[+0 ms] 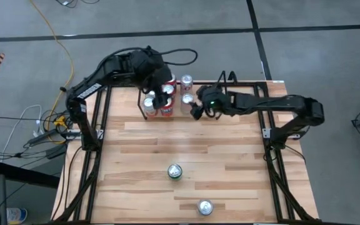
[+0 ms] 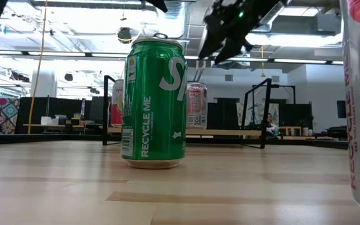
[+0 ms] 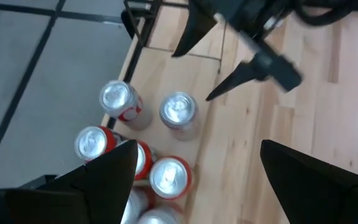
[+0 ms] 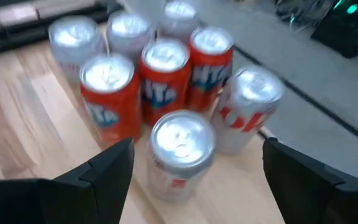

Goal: Place canned beverage on shelf
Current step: Put the left silver soda can on the shelf aligned with the other silver soda can

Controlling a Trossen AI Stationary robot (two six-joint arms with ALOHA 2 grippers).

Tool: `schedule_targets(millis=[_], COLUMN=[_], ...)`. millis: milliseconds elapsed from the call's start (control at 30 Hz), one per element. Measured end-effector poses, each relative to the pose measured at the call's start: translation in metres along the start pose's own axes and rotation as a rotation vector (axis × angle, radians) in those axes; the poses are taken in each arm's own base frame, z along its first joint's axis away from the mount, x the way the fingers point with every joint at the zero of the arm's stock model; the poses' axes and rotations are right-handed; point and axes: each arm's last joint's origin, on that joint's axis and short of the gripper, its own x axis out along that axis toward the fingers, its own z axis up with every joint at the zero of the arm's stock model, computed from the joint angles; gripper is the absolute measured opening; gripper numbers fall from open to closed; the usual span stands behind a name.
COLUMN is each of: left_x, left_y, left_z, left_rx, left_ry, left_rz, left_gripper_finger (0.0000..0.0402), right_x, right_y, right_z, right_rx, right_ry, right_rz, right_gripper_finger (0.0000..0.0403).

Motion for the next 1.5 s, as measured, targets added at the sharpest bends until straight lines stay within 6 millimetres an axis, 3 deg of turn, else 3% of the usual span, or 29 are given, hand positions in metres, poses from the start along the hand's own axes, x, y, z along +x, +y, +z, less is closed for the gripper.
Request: schedule_targets(millis=[167, 467, 667, 833, 1167, 1500], left_x=[0.000, -0.001, -0.001, -0.001, -0.001, -0.001], left_y=[-0.006, -0.010, -0.010, -0.010, -0.011, -0.011], left_z=[-0.004, -0.005, -0.005, -0.005, -0.009, -0.009], left_rx=[0.018, 0.006, 0.002, -0.012, -0.007, 0.008], left_ry=[0.043, 0.053, 0.053, 0.058, 0.098, 0.097], left_rz=[-0.016, -0.024, -0.023, -0.023, -0.025, -0.025], left_gripper_finger=[0.0324, 0.0324, 0.0324, 0.0324, 0.0324, 0.0324], right_x=[0.020, 0.048, 0.057, 0.075, 0.083, 0.077], right_y=[0.013, 0.011, 0.010, 0.009, 0.010, 0.006], right_z=[-0.010, -0.023, -0.008, -0.008, -0.015, -0.013], right_rx=[-0.017, -0.043, -0.061, -0.023, -0.004, -0.014], right_ry=[0.029, 0.100, 0.083, 0.143, 0.236, 0.260], right_rz=[0.004, -0.038, 0.008, 0.091, 0.104, 0.149], right_gripper_finger=[0.0342, 0.0393, 0.0395, 0.0394, 0.0355, 0.0257])
